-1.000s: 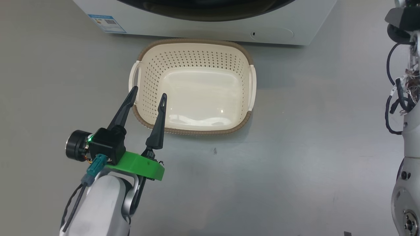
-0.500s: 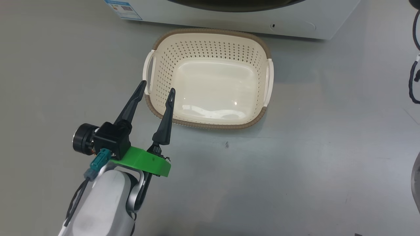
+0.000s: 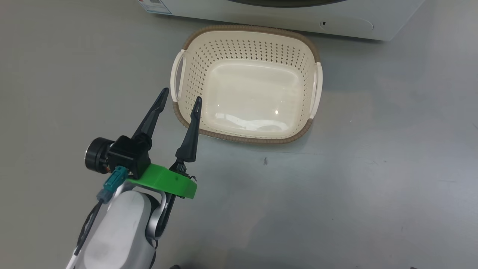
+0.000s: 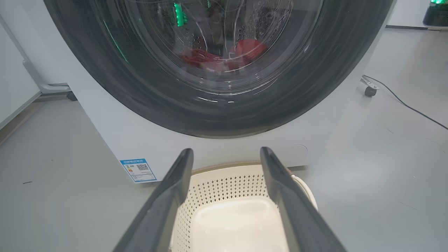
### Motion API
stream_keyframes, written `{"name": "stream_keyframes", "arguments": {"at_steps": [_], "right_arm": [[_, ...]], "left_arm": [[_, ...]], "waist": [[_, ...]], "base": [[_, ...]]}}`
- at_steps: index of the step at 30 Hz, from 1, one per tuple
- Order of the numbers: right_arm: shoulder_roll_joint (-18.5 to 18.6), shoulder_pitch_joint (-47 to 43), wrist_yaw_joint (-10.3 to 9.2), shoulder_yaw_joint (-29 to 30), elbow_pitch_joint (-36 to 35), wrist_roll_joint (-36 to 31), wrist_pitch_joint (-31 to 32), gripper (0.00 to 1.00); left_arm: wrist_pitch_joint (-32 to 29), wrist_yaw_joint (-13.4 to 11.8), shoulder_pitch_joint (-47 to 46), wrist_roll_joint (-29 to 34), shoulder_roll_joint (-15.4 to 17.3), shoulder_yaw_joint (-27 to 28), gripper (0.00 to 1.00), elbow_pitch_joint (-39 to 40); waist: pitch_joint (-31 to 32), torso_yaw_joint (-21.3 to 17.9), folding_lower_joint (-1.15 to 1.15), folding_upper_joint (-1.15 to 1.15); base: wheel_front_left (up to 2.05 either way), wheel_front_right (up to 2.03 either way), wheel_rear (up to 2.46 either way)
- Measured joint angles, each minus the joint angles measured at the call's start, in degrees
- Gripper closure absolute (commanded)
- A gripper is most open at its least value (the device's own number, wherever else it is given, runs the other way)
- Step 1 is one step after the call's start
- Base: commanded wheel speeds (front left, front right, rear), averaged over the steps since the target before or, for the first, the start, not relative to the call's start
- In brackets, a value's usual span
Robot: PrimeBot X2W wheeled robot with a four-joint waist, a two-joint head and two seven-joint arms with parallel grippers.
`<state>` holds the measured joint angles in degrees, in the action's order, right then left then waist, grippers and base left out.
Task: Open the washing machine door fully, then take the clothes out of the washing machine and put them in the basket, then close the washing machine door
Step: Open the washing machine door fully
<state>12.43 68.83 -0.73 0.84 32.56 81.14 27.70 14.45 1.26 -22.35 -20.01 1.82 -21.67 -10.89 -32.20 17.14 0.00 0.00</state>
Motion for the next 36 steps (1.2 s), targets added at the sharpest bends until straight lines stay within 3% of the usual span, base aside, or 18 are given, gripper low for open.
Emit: {"name": "stream_keyframes", "arguments": {"at_steps": [36], "right_arm": [[2.76, 0.85, 0.93, -1.58, 4.81, 7.59, 18.94, 1.00]], "left_arm": [[0.00, -1.02, -0.61, 0.03, -0.07, -0.23, 0.00, -0.48]], "waist": [[1.15, -1.62, 0.00, 0.00]], "base": [[0.00, 0.00, 0.00]]}}
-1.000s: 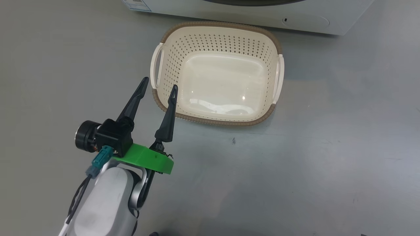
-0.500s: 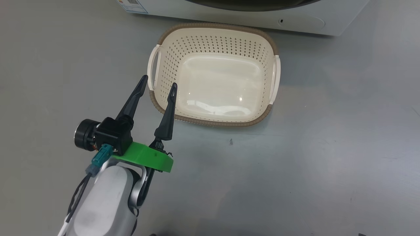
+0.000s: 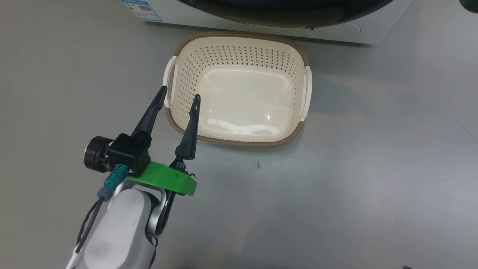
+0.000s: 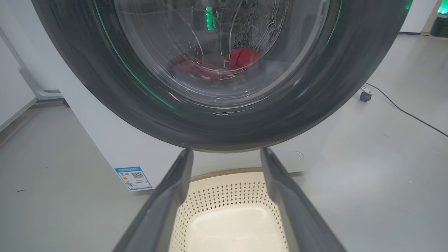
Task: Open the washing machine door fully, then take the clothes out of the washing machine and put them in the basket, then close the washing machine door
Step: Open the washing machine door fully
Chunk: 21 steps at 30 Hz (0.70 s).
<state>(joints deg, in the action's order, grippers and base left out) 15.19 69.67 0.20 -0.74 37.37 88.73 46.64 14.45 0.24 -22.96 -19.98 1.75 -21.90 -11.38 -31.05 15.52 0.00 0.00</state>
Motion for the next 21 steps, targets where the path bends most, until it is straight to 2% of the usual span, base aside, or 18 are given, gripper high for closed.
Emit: {"name": "stream_keyframes", "arguments": {"at_steps": [21], "right_arm": [[-1.14, -8.43, 3.78, -1.99, 0.03, 1.75, 6.05, 1.00]], "left_arm": [[0.00, -0.47, 0.30, 0.41, -0.01, 1.07, 0.00, -1.68]], "waist": [[4.15, -1.99, 0.00, 0.00]], "base": [[0.00, 0.00, 0.00]]}}
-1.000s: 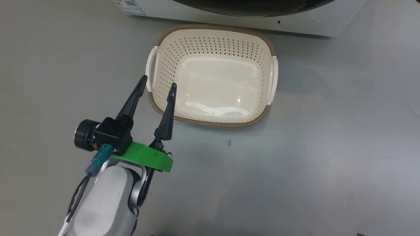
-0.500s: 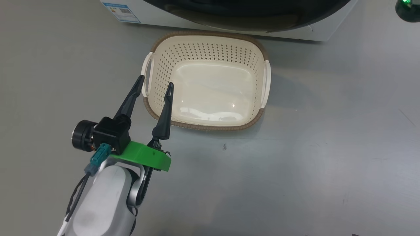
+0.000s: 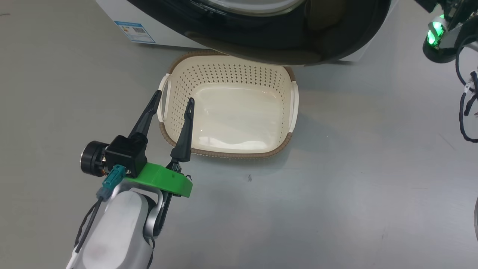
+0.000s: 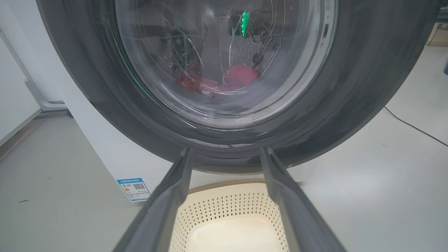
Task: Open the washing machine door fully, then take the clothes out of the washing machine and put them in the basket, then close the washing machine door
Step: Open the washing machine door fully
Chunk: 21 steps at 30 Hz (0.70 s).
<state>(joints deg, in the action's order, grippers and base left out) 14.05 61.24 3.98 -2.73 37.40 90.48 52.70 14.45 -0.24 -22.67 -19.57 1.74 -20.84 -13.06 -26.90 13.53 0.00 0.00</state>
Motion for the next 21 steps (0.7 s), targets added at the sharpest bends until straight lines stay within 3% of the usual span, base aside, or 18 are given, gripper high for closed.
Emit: {"name": "stream_keyframes", "arguments": {"at_steps": [21], "right_arm": [[-4.63, -9.89, 2.01, -3.10, -0.41, 1.31, 4.05, 1.00]], "left_arm": [[0.00, -0.05, 4.76, 0.00, 0.03, -0.19, 0.00, -2.61]], "waist": [[8.00, 0.47, 0.00, 0.00]], "base": [[0.00, 0.00, 0.00]]}}
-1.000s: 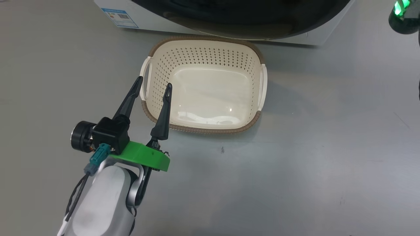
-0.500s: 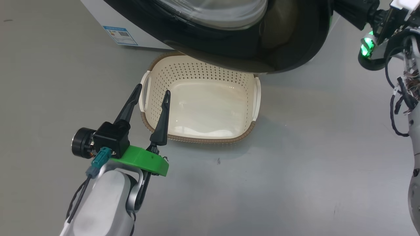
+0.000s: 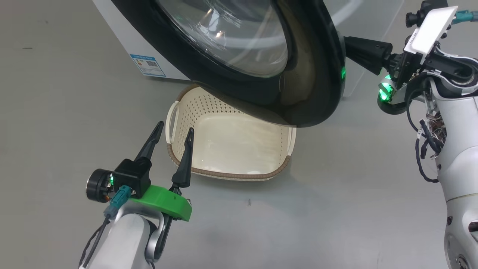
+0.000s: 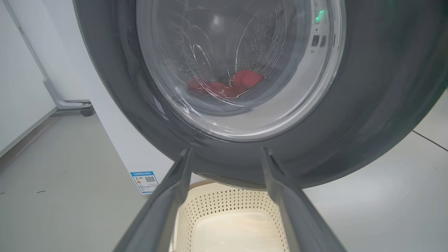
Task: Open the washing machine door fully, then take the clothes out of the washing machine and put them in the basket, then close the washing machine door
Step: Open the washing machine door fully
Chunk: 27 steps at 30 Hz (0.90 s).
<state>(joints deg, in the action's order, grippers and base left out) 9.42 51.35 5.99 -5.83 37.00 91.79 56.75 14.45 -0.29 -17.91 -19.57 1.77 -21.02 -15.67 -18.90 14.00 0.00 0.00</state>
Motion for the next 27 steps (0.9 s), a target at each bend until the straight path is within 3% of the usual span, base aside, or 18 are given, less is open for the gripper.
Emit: {"name": "stream_keyframes", "arguments": {"at_steps": [27], "right_arm": [[-5.43, -12.89, 0.68, -4.24, -3.65, 4.03, 1.78, 1.00]], "left_arm": [[0.00, -1.00, 6.70, 0.62, 0.14, 0.62, 0.00, -1.89]], "waist": [[9.63, 3.73, 0.00, 0.00]], "base": [[0.00, 0.00, 0.00]]}}
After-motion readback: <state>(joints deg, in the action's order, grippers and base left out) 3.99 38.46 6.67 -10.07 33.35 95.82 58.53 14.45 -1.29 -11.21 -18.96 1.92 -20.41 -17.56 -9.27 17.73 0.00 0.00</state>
